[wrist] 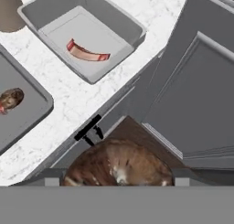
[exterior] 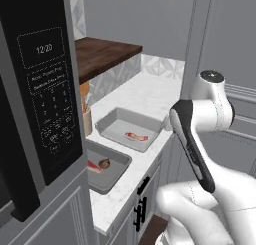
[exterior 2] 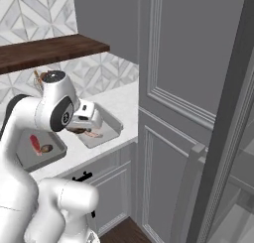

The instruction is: Place one mushroom and one steak in each tupperware on the nearby counter, to pack two identical lunches.

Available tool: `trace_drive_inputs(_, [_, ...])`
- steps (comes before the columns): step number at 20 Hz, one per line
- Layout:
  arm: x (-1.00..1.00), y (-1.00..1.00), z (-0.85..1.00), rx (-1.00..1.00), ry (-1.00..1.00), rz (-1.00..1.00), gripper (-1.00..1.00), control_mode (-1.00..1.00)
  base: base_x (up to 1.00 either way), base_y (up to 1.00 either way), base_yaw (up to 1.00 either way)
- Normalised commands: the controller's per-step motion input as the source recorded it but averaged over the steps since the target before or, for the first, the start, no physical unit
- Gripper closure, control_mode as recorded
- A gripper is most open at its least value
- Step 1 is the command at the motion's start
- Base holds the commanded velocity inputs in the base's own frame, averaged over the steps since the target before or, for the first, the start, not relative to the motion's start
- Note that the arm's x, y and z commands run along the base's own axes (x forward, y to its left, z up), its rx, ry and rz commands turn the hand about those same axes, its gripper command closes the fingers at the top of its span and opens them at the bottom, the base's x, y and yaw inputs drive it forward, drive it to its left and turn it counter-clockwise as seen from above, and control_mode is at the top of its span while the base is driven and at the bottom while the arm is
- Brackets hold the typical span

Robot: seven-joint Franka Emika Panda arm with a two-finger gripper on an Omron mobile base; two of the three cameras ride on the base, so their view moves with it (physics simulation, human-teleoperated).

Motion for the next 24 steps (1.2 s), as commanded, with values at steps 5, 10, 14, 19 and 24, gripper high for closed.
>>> trace_drive_inputs(5, [1.00,0.15,-0.20,-0.02,0.14,0.00,1.00,-1.00,0.00,0.00,0.00])
trace_drive_inputs(10, [0.95,0.17,-0.78,0.00,0.02,0.03,1.00,-1.00,0.00,0.00,0.00])
trace_drive_inputs(14, [0.83,0.09,-0.79,0.00,0.00,0.06,1.00,-1.00,0.00,0.00,0.00])
trace_drive_inputs(19, [0.92,0.01,-0.46,0.00,-0.02,0.05,1.00,-1.00,0.00,0.00,0.00])
trace_drive_inputs(24, [0.97,0.21,-0.06,0.00,0.03,0.01,1.00,-1.00,0.00,0.00,0.00])
